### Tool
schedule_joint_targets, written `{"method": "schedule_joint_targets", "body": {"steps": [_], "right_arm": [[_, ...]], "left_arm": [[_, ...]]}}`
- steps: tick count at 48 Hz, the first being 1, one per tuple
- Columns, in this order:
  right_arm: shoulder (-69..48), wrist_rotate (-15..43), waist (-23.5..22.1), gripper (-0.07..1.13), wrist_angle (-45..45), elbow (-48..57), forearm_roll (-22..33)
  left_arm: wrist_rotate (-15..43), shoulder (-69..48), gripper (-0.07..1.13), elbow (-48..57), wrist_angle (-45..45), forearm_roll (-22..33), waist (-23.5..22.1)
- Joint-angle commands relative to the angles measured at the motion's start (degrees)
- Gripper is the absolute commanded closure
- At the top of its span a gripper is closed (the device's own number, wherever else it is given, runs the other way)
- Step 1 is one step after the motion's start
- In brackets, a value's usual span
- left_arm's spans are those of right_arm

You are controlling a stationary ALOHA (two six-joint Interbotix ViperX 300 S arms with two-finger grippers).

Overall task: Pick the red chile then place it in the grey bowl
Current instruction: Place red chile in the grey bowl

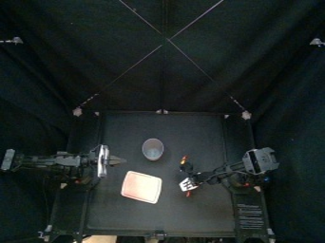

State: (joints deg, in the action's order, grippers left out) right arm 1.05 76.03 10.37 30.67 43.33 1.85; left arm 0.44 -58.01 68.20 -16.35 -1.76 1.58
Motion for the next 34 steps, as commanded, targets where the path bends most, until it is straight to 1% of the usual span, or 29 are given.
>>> {"method": "schedule_joint_targets", "body": {"steps": [1, 6, 11, 16, 22, 25, 29, 34], "right_arm": [[-2.72, -0.18, -1.58, 0.61, -0.26, -2.37, 3.34], [-5.62, -0.18, -4.39, 0.61, -0.35, -5.89, 9.14], [-8.79, -0.26, -8.35, 0.61, -1.14, -10.72, 16.61], [-10.02, -0.26, -12.92, 0.61, -4.66, -14.85, 23.12], [-9.76, -0.62, -18.63, 0.61, -12.74, -17.05, 27.51], [-8.88, -0.53, -21.71, 0.61, -19.42, -17.14, 29.09], [-6.68, -0.53, -24.79, 0.61, -27.51, -17.23, 30.06], [-2.72, -0.53, -27.95, 0.61, -34.72, -17.75, 30.85]], "left_arm": [[0.09, 0.0, 1.09, -0.62, -0.26, -0.18, 0.18], [0.0, 0.0, 1.09, -0.53, -0.26, -0.18, 0.26], [0.0, 0.0, 1.09, -0.53, -0.26, -0.18, 0.35], [0.0, 0.0, 1.09, -0.53, -0.26, -0.18, 0.44], [0.0, 0.0, 1.09, -0.53, -0.26, -0.18, 0.44], [0.0, 0.0, 1.09, -0.53, -0.26, -0.18, 0.44], [0.0, 0.0, 1.09, -0.44, -0.26, -0.18, 0.53], [0.0, 0.0, 1.09, -0.35, -0.26, -0.18, 0.62]]}}
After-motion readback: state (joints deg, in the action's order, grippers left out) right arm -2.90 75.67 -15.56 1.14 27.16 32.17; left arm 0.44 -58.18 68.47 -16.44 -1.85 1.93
